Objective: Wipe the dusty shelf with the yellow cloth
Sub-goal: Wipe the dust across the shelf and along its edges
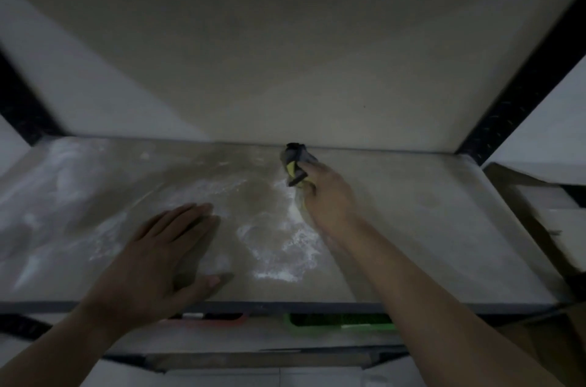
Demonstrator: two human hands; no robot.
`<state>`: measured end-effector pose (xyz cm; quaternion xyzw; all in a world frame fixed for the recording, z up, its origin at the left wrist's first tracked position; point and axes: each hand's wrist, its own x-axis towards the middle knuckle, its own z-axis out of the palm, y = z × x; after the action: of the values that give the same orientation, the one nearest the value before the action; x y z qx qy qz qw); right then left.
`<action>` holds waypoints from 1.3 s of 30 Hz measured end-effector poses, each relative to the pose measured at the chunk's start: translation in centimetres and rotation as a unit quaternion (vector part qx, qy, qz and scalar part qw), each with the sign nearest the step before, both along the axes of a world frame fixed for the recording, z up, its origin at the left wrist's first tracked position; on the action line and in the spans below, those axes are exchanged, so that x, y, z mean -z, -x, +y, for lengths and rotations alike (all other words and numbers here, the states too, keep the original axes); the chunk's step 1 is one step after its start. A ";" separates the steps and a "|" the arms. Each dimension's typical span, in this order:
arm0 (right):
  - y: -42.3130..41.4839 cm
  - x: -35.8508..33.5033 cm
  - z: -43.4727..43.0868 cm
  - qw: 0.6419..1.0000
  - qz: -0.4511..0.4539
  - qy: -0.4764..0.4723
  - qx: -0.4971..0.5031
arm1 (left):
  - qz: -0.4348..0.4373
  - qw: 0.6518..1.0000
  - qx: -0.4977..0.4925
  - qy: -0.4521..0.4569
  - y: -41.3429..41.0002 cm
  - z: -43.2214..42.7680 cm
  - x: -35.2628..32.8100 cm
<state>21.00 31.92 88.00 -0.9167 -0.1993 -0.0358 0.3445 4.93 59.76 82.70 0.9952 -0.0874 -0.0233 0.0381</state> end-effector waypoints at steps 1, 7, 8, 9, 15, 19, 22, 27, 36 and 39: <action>-0.3 0.0 0.0 1.000 -0.006 -0.022 -0.017 | -0.003 1.000 -0.001 0.019 0.2 -0.6 -1.1; -5.2 -1.1 -5.5 0.993 -0.035 0.054 0.098 | -0.060 0.997 0.004 0.050 1.5 -2.5 -4.2; -5.6 -1.0 -5.5 0.992 -0.026 0.078 0.094 | -0.059 0.997 0.004 0.047 1.5 -2.5 -4.1; -6.0 -0.8 -5.2 0.992 -0.034 0.090 0.079 | -0.056 0.997 0.006 0.046 1.5 -2.4 -4.0; -4.8 -0.5 1.1 0.997 -0.029 0.057 -0.040 | -0.044 0.997 0.005 0.055 1.4 -2.3 -3.9; -3.5 -0.6 3.6 0.984 0.000 0.065 -0.166 | -0.051 0.997 0.006 0.062 1.4 -2.3 -4.0; -4.0 -1.6 2.6 0.989 0.016 0.035 -0.143 | -0.050 0.997 0.008 0.060 1.4 -2.2 -3.9; -7.5 -2.5 -5.0 0.994 -0.078 0.070 0.031 | -0.049 0.997 0.009 0.063 1.4 -2.0 -3.6; -5.1 -0.7 2.3 0.996 -0.048 0.066 -0.024 | -0.055 0.997 0.008 0.063 1.4 -2.3 -3.9; -4.8 -0.9 6.4 0.988 0.015 0.066 -0.142 | -0.057 0.996 0.006 0.061 1.4 -2.4 -3.9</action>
<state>25.76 38.32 88.95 -0.9004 -0.3240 0.0402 0.2877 3.51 57.35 86.62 0.9901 -0.0970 0.0386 0.0938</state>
